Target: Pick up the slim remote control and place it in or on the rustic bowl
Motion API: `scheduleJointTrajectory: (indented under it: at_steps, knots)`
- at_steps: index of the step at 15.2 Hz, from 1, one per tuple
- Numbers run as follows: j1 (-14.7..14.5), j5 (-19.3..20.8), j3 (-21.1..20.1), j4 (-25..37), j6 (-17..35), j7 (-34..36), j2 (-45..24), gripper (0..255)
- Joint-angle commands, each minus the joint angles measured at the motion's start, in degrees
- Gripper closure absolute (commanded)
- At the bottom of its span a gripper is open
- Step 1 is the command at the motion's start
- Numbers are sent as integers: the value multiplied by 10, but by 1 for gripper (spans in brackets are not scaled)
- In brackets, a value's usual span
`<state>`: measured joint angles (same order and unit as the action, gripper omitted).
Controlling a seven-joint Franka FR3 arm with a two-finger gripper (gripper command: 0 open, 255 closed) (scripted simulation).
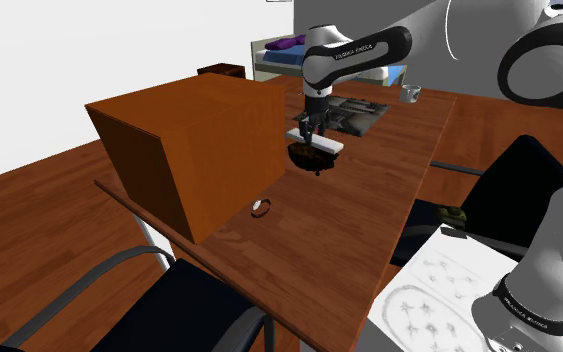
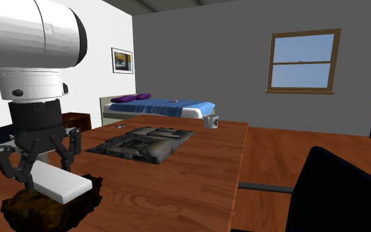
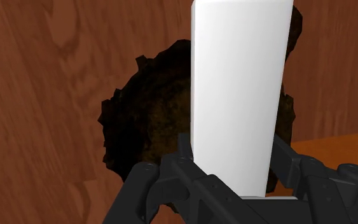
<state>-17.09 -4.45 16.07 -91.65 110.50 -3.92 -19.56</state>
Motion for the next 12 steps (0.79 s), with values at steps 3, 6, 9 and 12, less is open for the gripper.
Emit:
scheduleJointTrajectory:
  at_steps: [3, 6, 9, 12]
  knots:
    - [0, -2, -1, -12, 17, -1, -5, 255]
    - [0, -2, -1, -12, 17, -1, -5, 255]
    - [0, -2, -1, -12, 17, -1, -5, 255]
    - [0, -2, -1, -12, 17, -1, -5, 0]
